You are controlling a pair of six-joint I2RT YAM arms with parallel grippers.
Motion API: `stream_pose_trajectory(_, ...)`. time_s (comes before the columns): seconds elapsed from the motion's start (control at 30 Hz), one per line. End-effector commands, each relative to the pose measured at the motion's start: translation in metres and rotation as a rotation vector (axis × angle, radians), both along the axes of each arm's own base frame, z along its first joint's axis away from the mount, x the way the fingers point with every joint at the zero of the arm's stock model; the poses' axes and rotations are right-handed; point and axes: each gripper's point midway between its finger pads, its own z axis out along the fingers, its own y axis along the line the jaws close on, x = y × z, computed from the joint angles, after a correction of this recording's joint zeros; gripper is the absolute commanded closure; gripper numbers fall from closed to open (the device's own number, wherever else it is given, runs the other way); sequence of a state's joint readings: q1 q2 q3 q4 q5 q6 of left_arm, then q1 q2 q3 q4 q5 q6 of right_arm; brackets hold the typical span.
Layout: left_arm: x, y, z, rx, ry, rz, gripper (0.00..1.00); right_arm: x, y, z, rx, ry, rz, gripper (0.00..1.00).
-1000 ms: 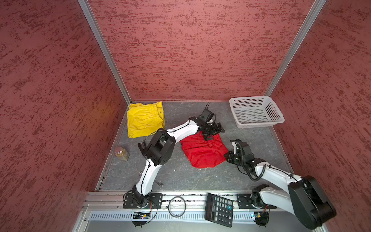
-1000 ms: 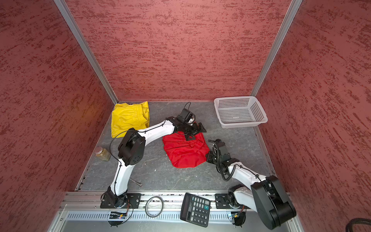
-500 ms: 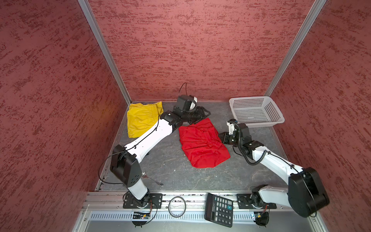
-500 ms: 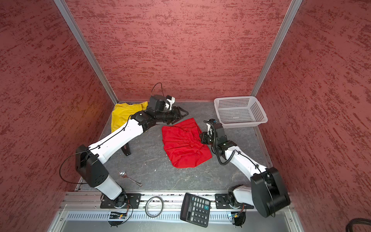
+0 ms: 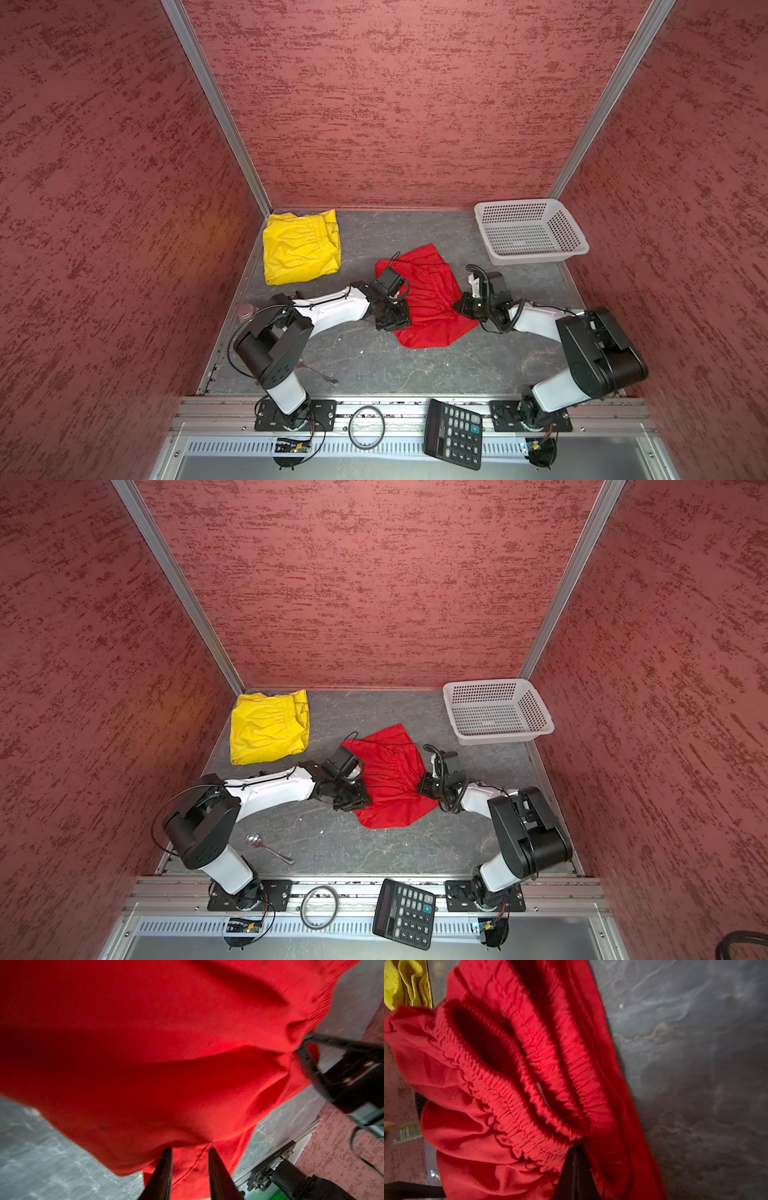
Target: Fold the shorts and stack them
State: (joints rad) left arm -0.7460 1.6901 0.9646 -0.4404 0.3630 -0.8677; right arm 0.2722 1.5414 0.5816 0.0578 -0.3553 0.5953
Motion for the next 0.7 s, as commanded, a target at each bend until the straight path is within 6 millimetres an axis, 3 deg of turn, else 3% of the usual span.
stream_pose_trajectory(0.0,-0.004,-0.005,-0.012,-0.008,0.028,-0.003,0.7,0.015,-0.004,0.012,-0.015,-0.027,-0.016,0.98)
stream_pose_trajectory(0.13,-0.004,-0.007,-0.016,0.012,0.026,-0.023,0.7,0.048,-0.002,0.068,-0.049,-0.18,-0.002,0.91)
stream_pose_trajectory(0.2,-0.002,-0.008,-0.018,0.013,0.025,-0.027,0.7,0.062,0.001,0.092,-0.052,-0.242,0.009,0.81)
stream_pose_trajectory(0.27,-0.003,-0.009,-0.022,0.016,0.036,-0.03,0.7,0.072,0.007,0.102,-0.052,-0.27,0.028,0.7)
stream_pose_trajectory(0.4,-0.006,-0.012,-0.03,0.009,0.061,-0.034,0.7,0.084,0.029,0.096,-0.067,-0.264,0.103,0.53)
stream_pose_trajectory(0.67,-0.01,-0.01,-0.038,0.022,0.081,-0.034,0.7,0.092,0.063,0.05,-0.046,-0.192,0.21,0.46)
